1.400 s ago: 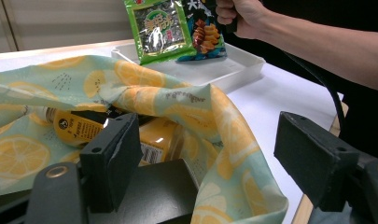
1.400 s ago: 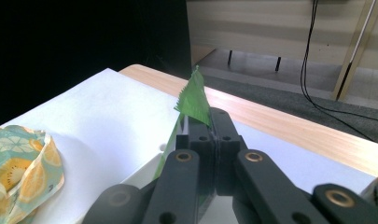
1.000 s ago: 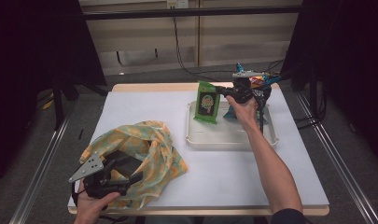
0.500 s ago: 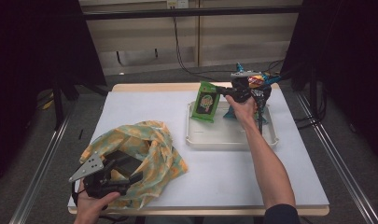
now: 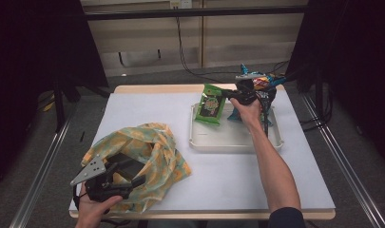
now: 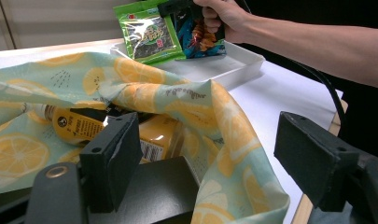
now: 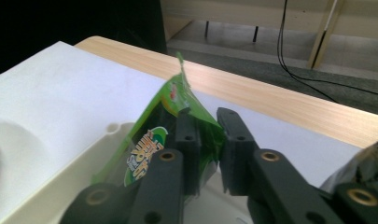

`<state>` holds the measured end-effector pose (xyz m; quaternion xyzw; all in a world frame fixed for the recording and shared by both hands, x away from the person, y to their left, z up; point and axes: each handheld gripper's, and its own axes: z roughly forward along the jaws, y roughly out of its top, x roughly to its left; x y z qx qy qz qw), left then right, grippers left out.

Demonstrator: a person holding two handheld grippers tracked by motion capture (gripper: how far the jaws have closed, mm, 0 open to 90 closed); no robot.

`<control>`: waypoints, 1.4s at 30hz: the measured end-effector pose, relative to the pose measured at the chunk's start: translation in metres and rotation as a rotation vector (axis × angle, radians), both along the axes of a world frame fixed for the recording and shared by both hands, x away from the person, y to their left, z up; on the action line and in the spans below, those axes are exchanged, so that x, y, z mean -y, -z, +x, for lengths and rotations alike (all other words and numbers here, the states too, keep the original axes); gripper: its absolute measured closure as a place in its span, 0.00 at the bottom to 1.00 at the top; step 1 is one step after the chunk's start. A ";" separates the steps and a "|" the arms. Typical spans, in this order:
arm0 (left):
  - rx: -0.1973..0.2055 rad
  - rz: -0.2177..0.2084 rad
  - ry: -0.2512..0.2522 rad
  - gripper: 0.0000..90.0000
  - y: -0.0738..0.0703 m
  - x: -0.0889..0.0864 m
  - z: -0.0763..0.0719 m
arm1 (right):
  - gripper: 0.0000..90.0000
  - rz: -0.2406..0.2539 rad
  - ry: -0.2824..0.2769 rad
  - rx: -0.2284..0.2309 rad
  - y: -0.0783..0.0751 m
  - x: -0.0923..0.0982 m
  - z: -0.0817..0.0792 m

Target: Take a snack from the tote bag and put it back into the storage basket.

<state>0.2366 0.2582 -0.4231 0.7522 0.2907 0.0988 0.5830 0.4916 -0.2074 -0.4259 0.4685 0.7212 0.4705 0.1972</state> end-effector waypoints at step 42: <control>0.003 0.015 -0.001 0.25 -0.001 0.002 -0.002 | 0.71 0.036 -0.106 0.009 -0.011 -0.017 -0.035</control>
